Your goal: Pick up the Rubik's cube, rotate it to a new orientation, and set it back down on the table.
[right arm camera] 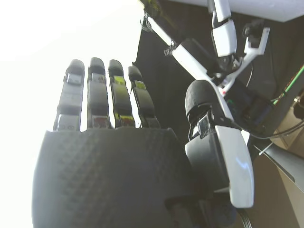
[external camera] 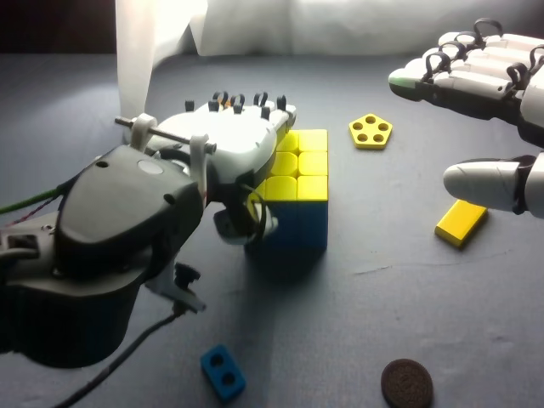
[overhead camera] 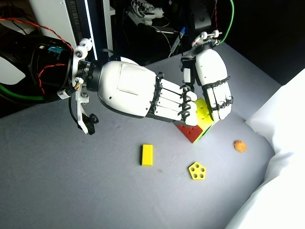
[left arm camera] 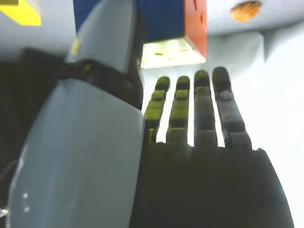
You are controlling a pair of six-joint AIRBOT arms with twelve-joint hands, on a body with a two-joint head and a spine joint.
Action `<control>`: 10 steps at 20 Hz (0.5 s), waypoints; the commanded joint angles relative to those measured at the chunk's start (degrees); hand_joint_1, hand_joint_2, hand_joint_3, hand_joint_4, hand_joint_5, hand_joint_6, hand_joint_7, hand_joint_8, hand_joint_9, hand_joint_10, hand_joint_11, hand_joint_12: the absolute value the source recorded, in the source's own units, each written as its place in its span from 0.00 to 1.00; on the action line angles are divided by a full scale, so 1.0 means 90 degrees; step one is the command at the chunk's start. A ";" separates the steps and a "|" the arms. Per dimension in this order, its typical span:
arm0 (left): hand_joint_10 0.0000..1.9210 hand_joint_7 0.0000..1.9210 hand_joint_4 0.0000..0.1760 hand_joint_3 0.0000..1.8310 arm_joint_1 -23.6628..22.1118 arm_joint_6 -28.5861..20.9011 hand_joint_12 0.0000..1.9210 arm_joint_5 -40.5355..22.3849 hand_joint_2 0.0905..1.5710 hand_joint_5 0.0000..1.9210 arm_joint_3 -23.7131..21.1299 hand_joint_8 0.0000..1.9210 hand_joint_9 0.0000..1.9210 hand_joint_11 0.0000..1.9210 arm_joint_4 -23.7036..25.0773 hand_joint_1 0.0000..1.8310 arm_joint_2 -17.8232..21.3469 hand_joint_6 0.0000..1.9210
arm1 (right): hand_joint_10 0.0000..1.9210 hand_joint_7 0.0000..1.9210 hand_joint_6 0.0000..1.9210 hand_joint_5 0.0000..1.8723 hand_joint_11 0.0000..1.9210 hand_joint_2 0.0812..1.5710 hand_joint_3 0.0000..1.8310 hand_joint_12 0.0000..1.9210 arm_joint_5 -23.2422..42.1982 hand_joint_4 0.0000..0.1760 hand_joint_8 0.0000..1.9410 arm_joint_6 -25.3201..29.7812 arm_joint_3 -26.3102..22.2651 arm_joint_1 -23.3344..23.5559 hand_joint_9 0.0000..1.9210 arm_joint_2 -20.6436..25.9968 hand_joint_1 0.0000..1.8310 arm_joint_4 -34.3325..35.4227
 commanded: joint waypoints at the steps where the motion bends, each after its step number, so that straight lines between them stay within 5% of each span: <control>1: 0.00 0.00 0.00 0.00 -0.0023 -0.0029 0.13 -0.0100 0.75 0.00 0.0044 0.00 0.02 0.00 0.0447 0.57 -0.0021 0.00 | 0.01 0.03 0.00 0.02 0.00 0.88 0.00 0.00 0.0688 0.00 0.00 0.0031 0.0006 0.0022 0.04 0.0020 0.00 0.0029; 10: 0.00 0.00 0.00 0.00 0.0026 -0.0032 0.16 -0.0039 0.74 0.00 0.0401 0.00 0.03 0.00 0.0442 0.58 -0.0264 0.00 | 0.00 0.03 0.00 0.02 0.00 0.88 0.00 0.00 0.0626 0.00 0.00 0.0025 -0.0030 0.0009 0.03 -0.0005 0.00 -0.0073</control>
